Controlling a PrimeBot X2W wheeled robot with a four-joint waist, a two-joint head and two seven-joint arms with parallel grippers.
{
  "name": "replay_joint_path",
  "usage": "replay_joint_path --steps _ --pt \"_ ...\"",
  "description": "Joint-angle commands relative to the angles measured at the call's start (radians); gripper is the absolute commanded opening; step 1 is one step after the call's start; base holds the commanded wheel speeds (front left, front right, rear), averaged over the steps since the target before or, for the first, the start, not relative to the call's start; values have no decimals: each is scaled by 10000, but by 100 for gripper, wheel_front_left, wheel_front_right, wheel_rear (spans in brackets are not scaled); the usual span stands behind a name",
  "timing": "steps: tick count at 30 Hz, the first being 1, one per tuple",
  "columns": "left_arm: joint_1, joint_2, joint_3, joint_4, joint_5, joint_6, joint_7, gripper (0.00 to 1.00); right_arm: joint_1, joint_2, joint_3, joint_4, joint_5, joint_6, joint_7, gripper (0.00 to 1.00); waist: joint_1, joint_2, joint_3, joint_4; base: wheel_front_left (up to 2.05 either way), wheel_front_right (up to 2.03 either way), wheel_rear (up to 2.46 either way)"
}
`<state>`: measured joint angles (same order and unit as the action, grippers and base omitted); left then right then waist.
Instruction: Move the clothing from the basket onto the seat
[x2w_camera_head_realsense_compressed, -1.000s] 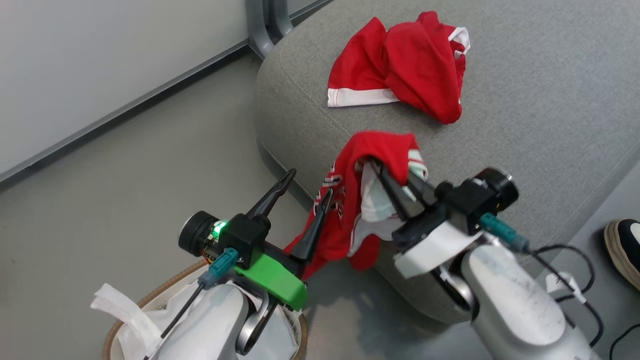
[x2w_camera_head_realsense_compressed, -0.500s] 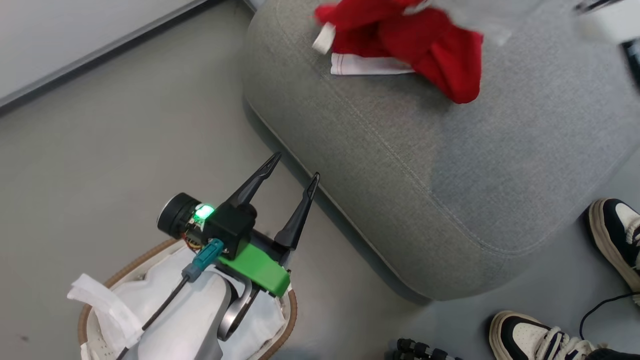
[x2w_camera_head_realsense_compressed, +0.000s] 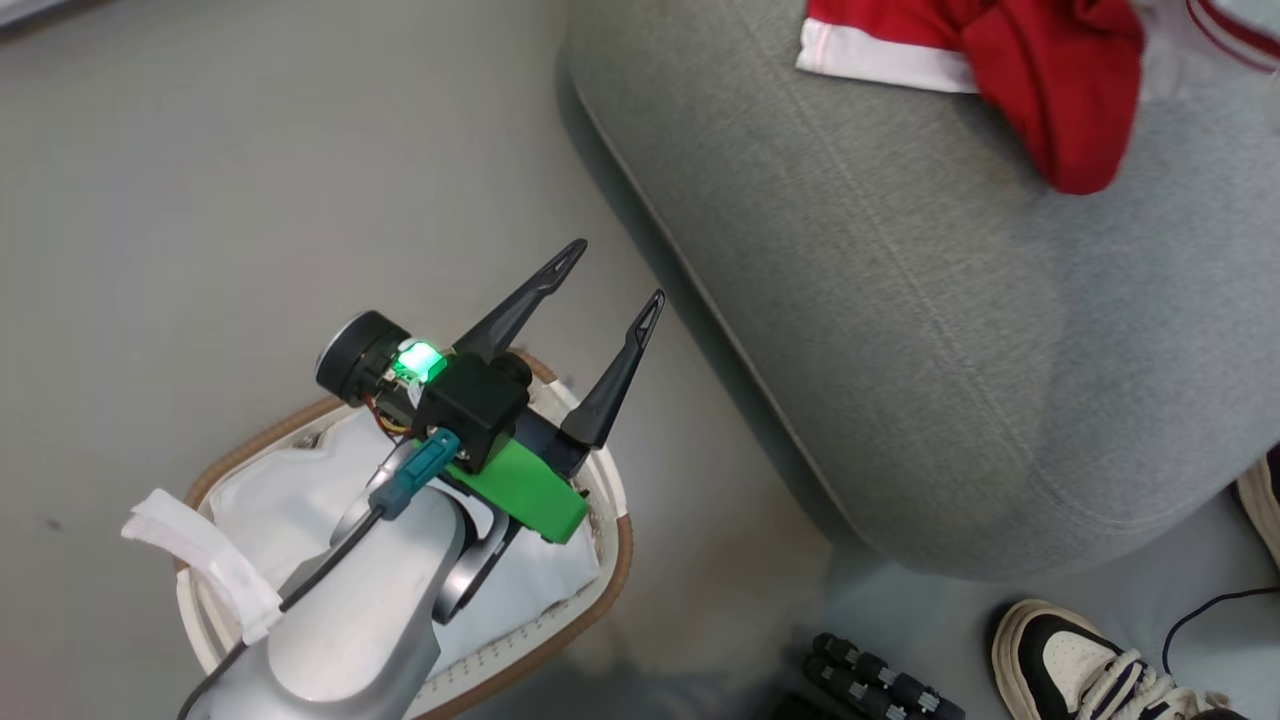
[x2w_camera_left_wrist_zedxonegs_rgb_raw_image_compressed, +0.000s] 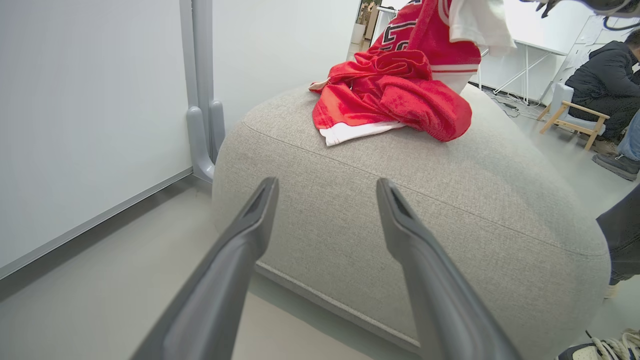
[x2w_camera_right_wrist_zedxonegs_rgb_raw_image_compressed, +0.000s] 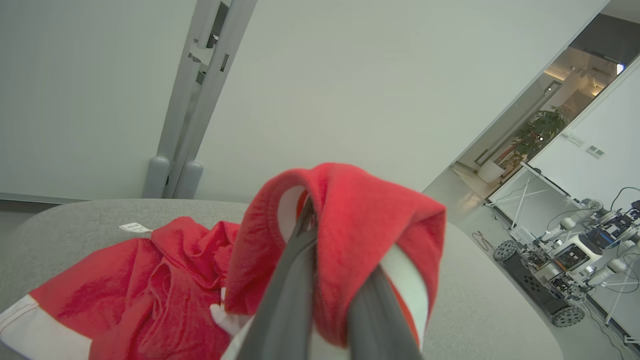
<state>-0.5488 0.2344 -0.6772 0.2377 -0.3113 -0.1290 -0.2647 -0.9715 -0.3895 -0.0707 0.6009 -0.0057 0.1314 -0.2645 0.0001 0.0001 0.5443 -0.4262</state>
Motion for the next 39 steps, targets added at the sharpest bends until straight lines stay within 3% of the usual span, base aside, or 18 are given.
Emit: replay_joint_path --steps 1,6,12,13,14,15,23,31,39 --pt "-260 110 44 41 -18 -31 7 100 194 209 -140 263 -134 -14 4 0 -1 -1 763 718 0 0 0" --pt "-407 169 100 143 -83 -31 7 100 818 1084 -517 910 -315 -14 4 0 -1 -1 1034 995 0 0 0" --pt "-134 35 335 279 -128 -31 7 100 1664 1639 -1047 935 -503 -14 4 0 -1 -1 710 1117 0 0 0" --pt "-91 -13 412 294 -129 -31 7 100 1805 1675 -1106 873 -540 -14 4 34 -1 -1 613 1125 0 0 0" --pt "-22 -55 510 336 -129 -31 7 100 2001 1736 -1182 788 -569 -14 4 87 -1 -1 445 1134 0 0 0" --pt "59 -98 599 362 -136 -31 7 100 2176 1778 -1254 701 -556 -14 4 100 -1 -1 326 1139 0 0 0" --pt "1074 -528 1478 323 60 -31 7 100 4063 2279 -1527 -747 -166 -14 4 100 -1 -1 -1181 1284 0 0 0" --pt "2221 -812 1875 -111 139 -31 7 100 5472 2791 -1348 -1942 247 -14 4 100 -1 -1 -2616 1871 0 0 0" --pt "3281 -1068 2852 -90 418 -31 7 100 6181 3135 -375 -2629 570 -14 4 100 -1 -1 -3530 2635 0 0 0"
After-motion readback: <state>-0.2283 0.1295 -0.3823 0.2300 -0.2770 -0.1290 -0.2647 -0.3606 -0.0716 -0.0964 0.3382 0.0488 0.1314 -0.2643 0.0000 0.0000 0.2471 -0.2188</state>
